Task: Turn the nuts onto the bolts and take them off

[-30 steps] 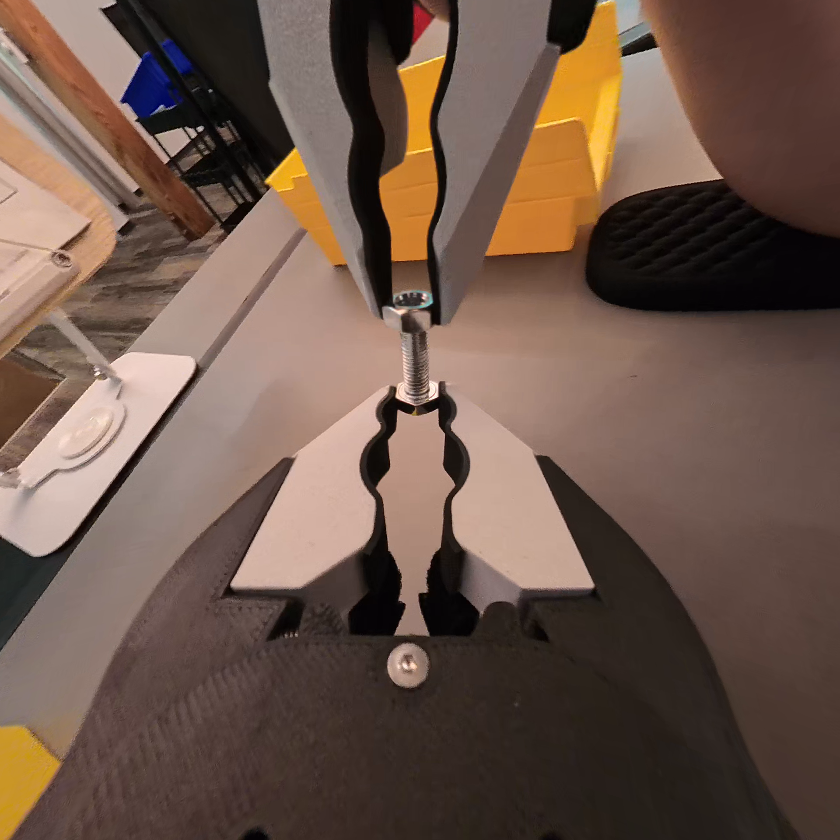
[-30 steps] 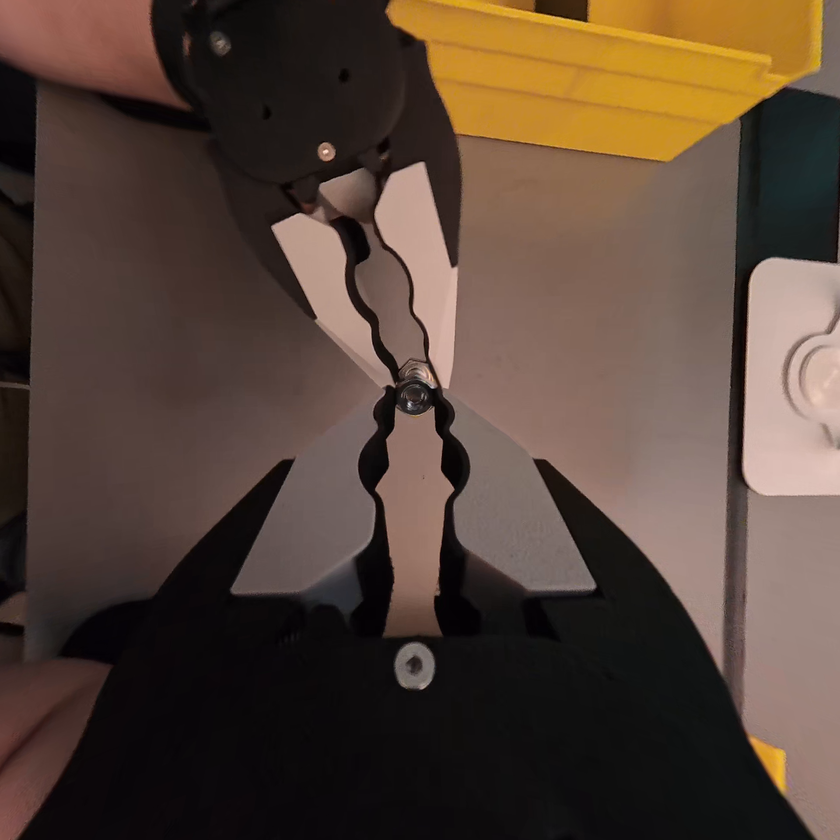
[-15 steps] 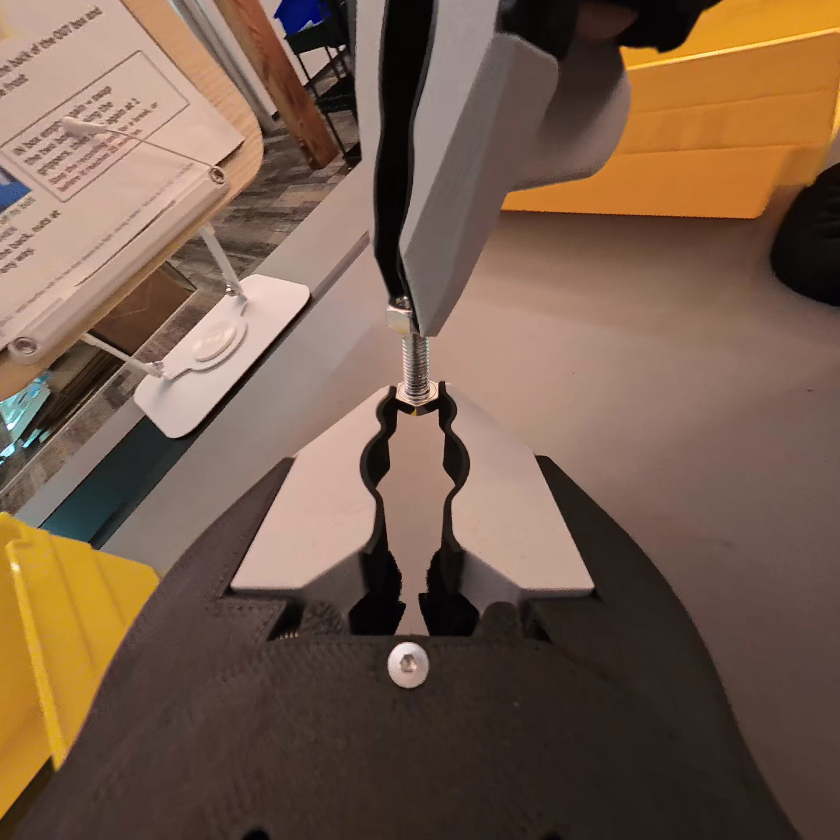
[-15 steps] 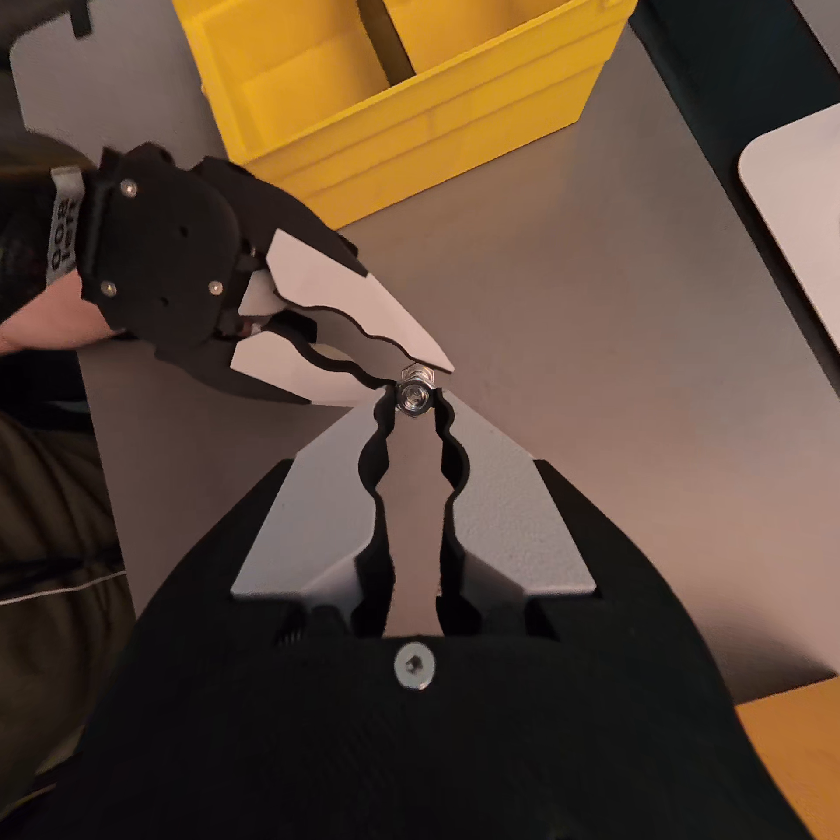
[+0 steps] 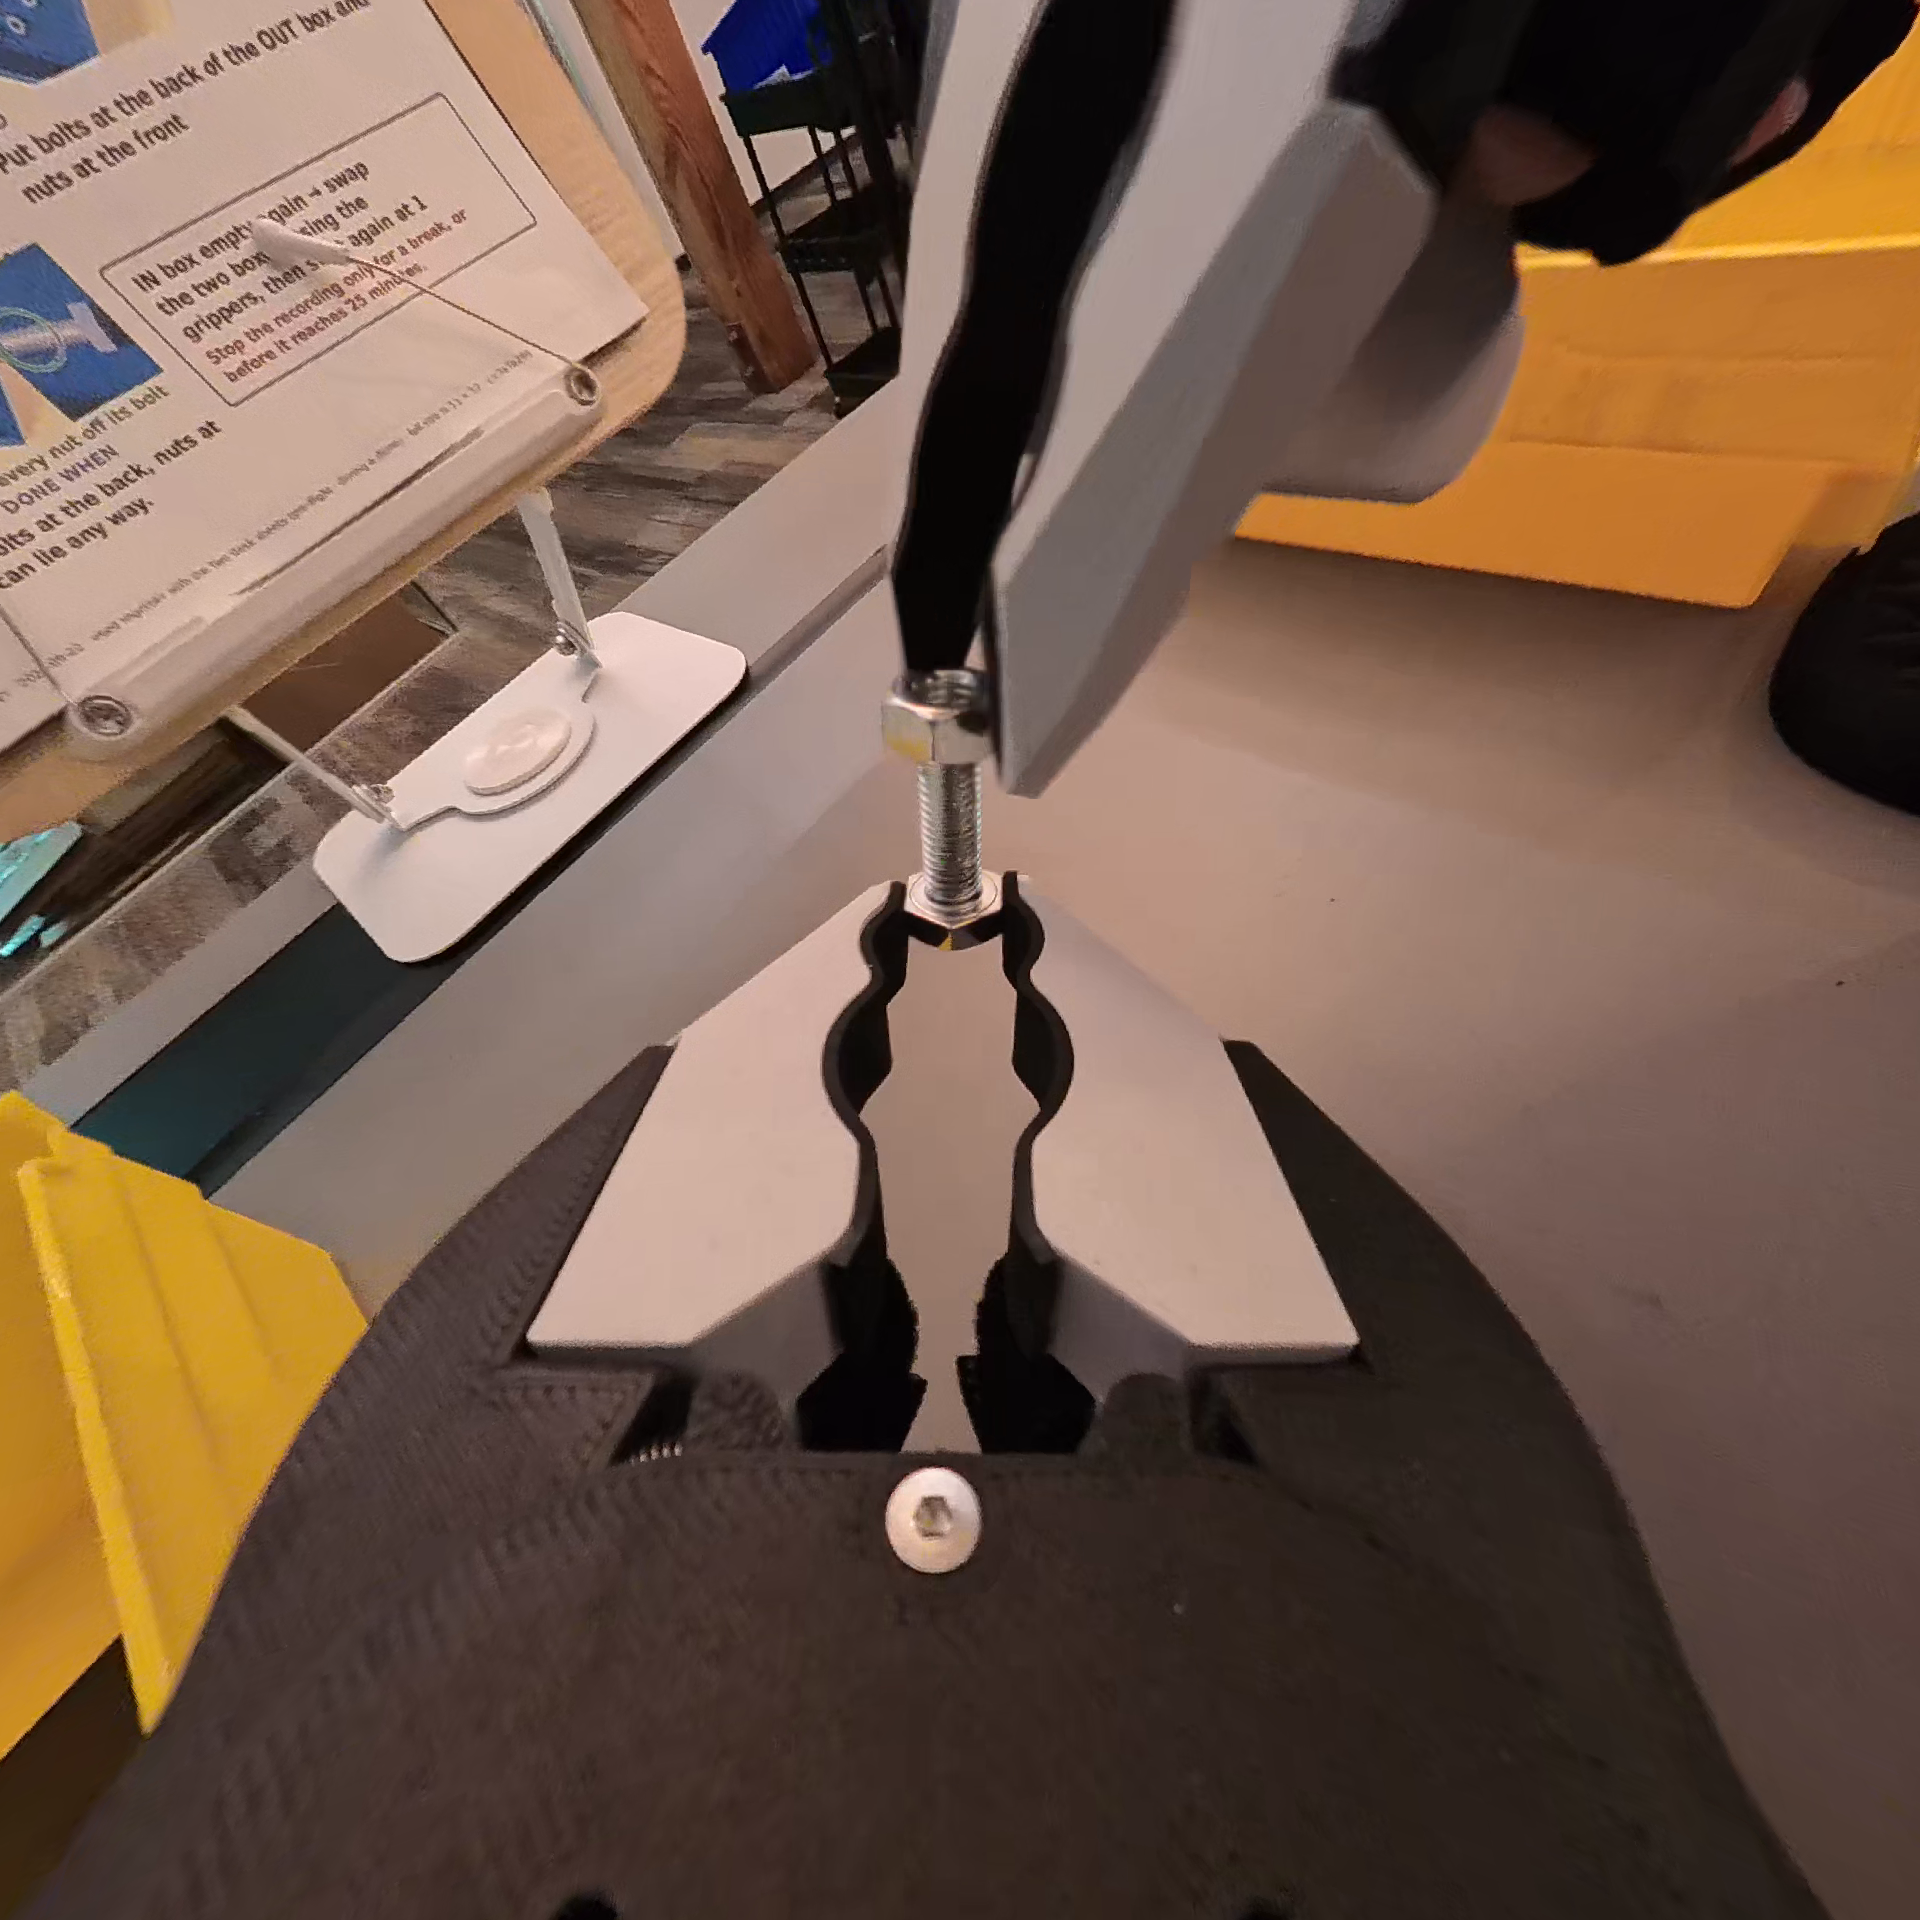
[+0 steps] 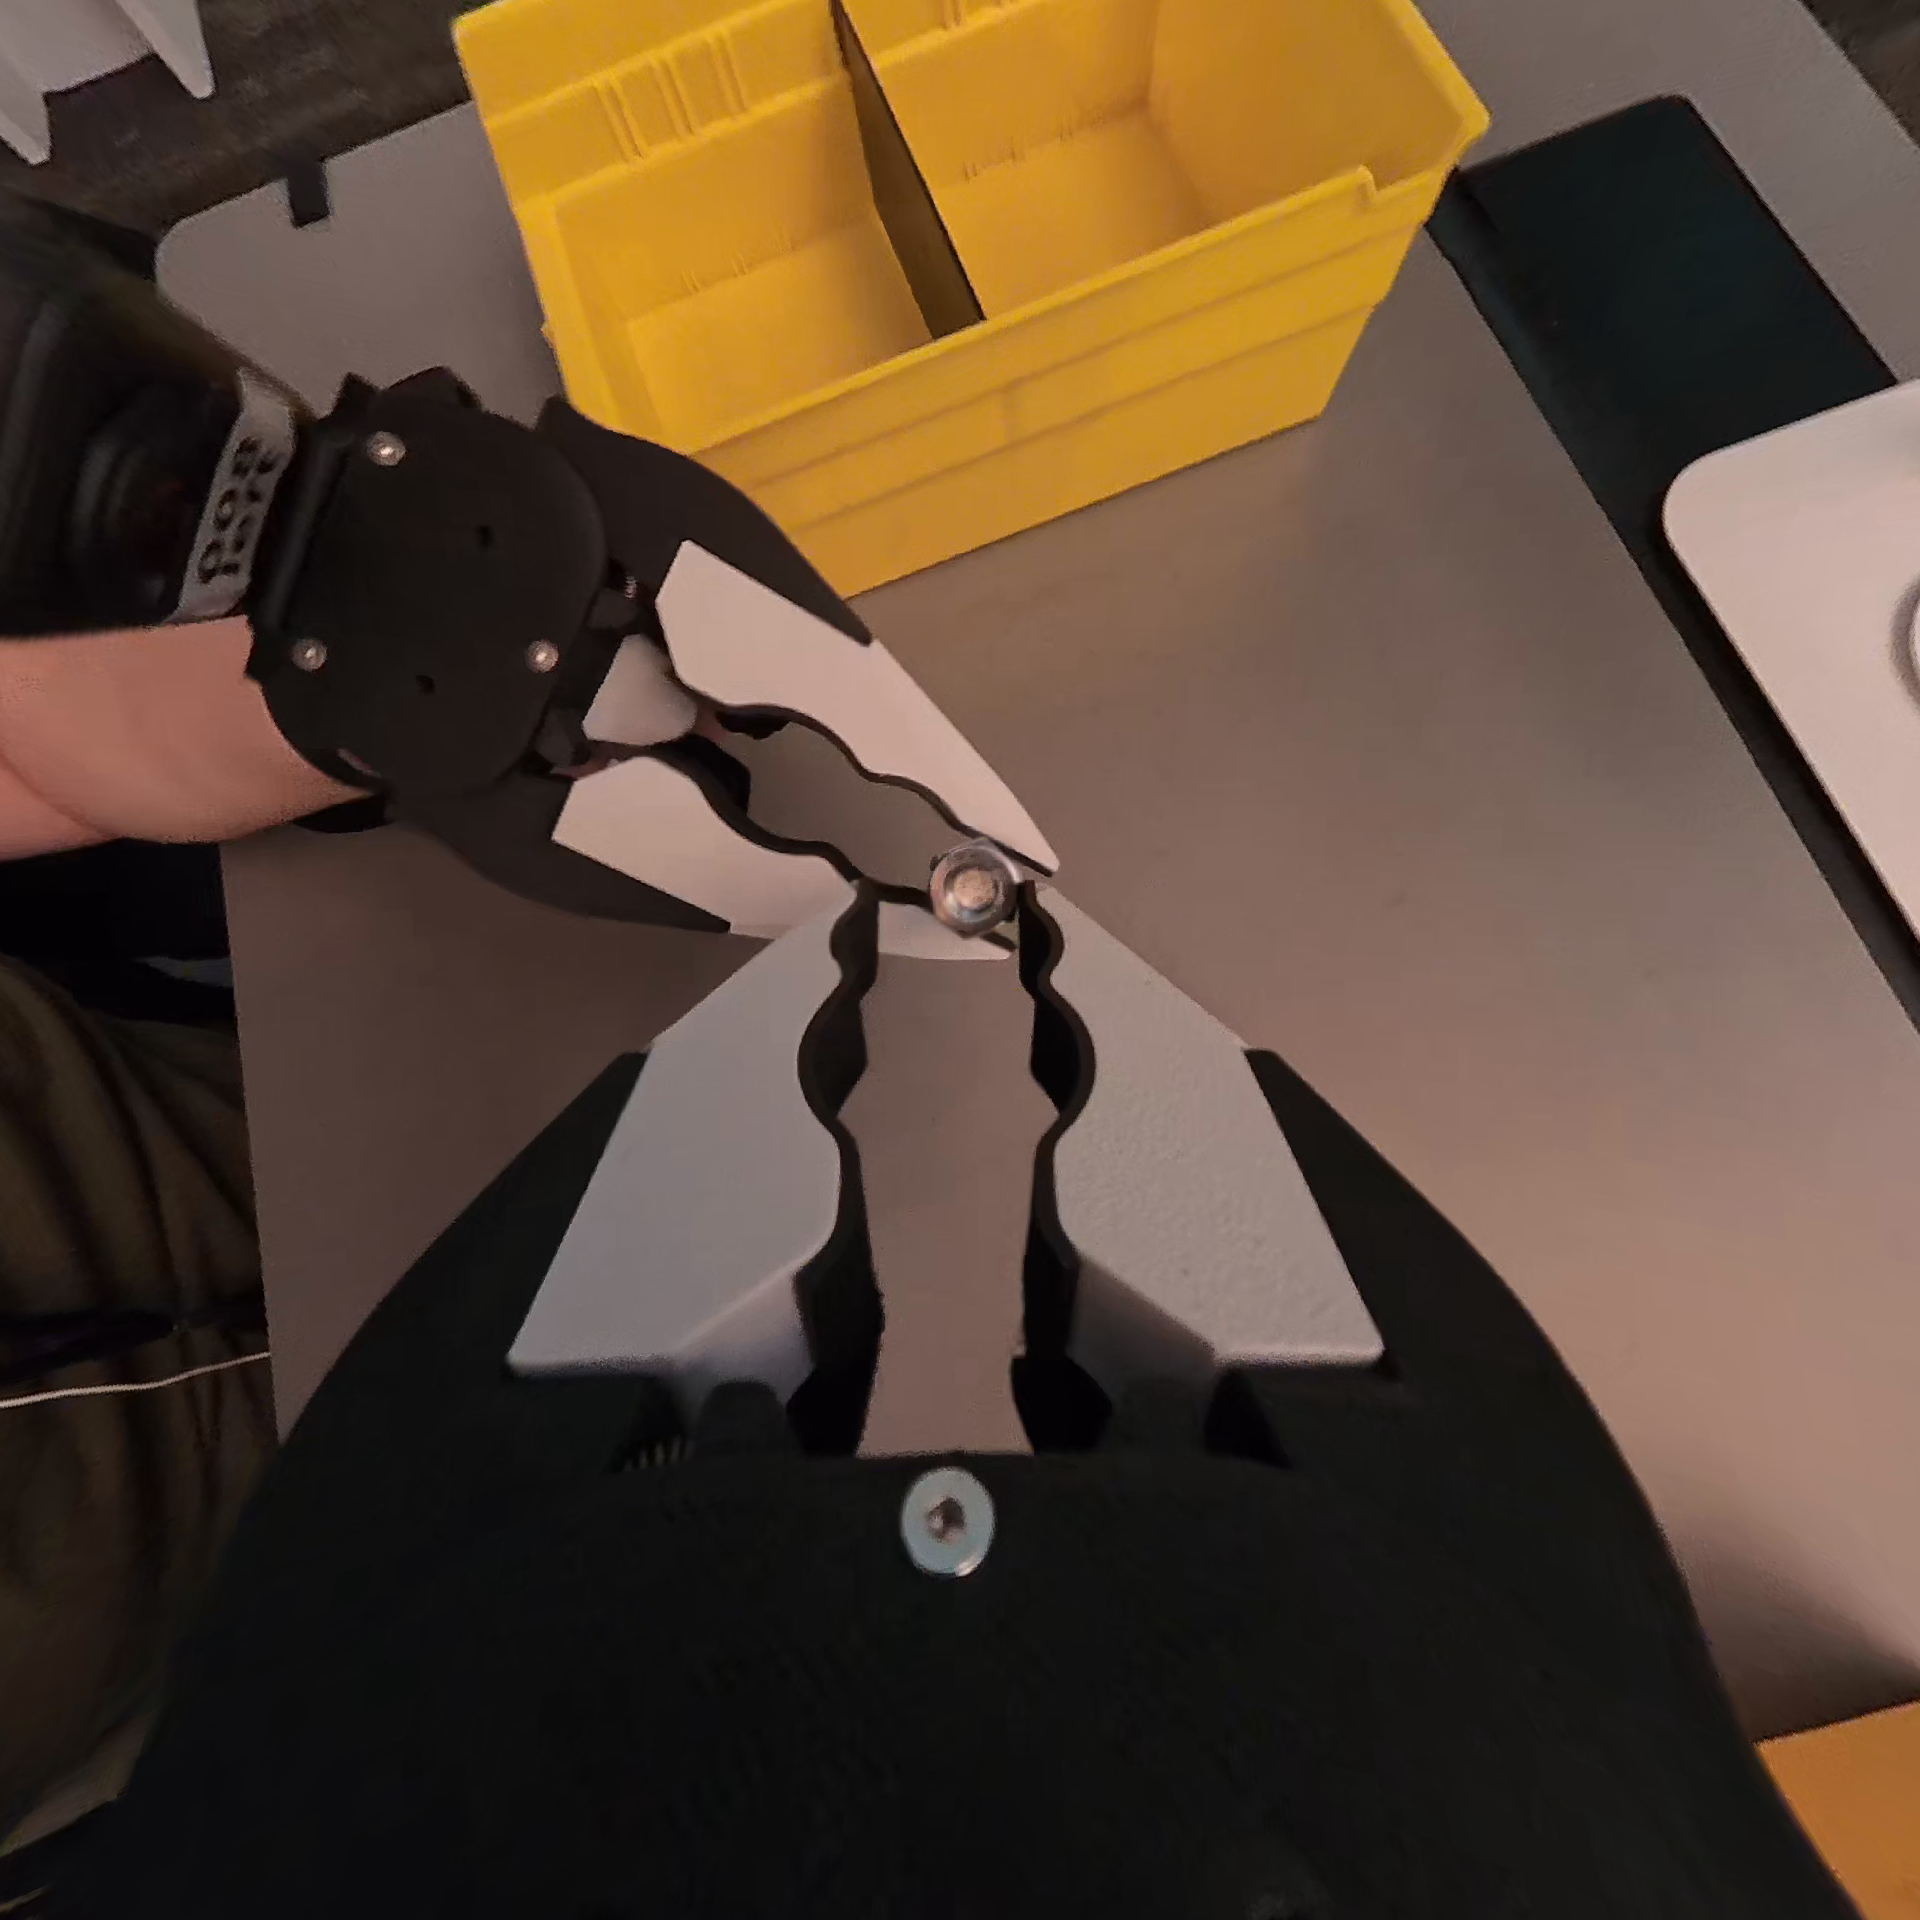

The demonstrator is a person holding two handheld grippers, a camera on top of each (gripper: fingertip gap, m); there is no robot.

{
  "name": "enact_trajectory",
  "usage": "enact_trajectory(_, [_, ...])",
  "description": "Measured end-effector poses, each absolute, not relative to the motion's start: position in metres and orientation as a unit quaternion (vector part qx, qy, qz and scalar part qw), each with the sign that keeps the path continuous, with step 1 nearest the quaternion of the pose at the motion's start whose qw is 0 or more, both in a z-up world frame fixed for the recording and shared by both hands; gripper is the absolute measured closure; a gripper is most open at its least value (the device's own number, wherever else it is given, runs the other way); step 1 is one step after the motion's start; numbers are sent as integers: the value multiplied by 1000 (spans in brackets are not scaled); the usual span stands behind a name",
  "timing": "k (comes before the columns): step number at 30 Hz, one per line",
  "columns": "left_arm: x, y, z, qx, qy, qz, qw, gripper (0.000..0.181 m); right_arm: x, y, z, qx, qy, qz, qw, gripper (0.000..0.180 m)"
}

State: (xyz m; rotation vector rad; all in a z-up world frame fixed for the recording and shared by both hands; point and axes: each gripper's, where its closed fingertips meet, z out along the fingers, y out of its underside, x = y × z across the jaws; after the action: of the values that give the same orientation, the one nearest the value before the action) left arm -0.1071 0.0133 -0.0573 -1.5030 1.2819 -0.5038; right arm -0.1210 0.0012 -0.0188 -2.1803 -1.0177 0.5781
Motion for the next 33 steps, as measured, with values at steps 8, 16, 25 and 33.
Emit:
enact_trajectory(8, [-115, 17, -37, -632, 489, -286, 529, 165, -126, 9, 20, -726, -453, 227, 465, 135])
enact_trajectory(16, [-119, 18, -24, -621, 469, -312, 545, 165, -135, 7, 20, -689, -481, 242, 486, 135])
enact_trajectory(25, [-120, 19, -24, -623, 464, -313, 545, 165, -138, 1, 19, -683, -494, 241, 481, 140])
enact_trajectory(33, [-121, 21, -23, -624, 464, -312, 546, 165, -138, -2, 17, -685, -504, 235, 471, 146])
